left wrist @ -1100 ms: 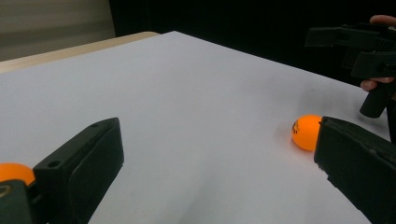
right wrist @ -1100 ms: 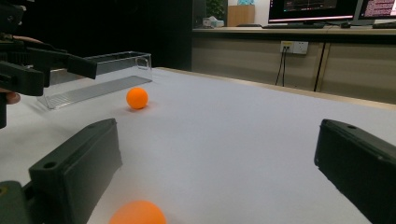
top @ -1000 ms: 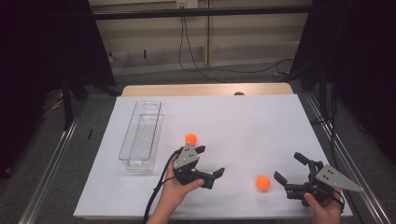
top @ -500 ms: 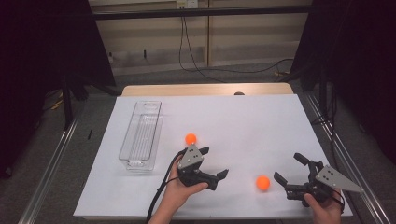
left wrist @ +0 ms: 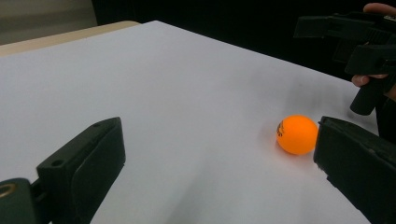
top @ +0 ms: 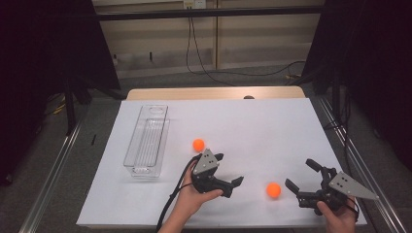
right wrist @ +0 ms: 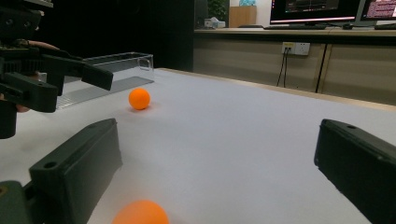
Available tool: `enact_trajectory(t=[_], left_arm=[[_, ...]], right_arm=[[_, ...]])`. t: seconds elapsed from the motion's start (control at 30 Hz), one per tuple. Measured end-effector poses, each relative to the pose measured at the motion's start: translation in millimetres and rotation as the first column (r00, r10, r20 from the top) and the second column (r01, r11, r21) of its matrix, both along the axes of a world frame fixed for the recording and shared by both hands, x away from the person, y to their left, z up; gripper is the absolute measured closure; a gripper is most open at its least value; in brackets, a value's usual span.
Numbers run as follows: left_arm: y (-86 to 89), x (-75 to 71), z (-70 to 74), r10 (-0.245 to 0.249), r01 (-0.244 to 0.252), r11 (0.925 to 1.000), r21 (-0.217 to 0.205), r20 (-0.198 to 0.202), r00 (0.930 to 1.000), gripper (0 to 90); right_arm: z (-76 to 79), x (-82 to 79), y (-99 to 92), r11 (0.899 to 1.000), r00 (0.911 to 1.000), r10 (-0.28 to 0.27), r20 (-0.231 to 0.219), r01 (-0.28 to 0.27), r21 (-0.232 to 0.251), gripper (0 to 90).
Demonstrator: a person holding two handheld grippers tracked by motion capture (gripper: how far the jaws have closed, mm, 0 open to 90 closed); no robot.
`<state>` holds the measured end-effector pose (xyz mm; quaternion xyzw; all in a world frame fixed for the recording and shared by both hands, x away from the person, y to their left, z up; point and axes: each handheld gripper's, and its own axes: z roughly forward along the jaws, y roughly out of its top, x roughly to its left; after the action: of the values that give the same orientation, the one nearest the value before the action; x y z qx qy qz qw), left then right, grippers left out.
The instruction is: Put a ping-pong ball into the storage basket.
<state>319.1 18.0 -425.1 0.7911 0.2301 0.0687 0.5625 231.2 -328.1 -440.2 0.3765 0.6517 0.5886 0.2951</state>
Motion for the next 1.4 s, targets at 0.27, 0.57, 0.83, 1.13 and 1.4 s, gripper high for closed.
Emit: enact_trajectory(t=[0.27, 0.57, 0.83, 1.13, 1.4], left_arm=[[-5.0, -0.2, 1.2, -0.006, 0.006, 1.0, 0.007, 0.004, 1.0, 2.3], [-8.1, -0.1, 0.6, -0.011, 0.011, 0.9998, 0.019, 0.004, 0.9999, 2.3], [-10.3, -0.5, -0.5, -0.013, 0.013, 0.9996, 0.024, 0.005, 0.9999, 2.3], [-15.3, -1.1, 0.6, -0.021, 0.021, 0.9994, 0.029, 0.001, 0.9998, 2.4], [-19.1, -0.9, 0.7, -0.03, 0.03, 0.9987, 0.041, 0.0, 0.9996, 2.4]], right_arm=[[0.0, 1.2, 0.0, 1.0, 1.0, -0.002, 0.0, 0.002, 0.004, 0.2], [0.7, 1.3, 0.8, 1.0, 1.0, 0.0, 0.004, 0.0, 0.004, 0.0], [0.4, 2.5, 1.9, 1.0, 1.0, 0.009, 0.002, -0.009, 0.0, 0.0], [0.7, 3.9, 2.8, 1.0, 0.9999, 0.011, 0.005, -0.011, 0.005, 0.0], [1.1, 3.7, 2.5, 1.0, 0.9999, 0.009, 0.006, -0.009, 0.012, 0.0]])
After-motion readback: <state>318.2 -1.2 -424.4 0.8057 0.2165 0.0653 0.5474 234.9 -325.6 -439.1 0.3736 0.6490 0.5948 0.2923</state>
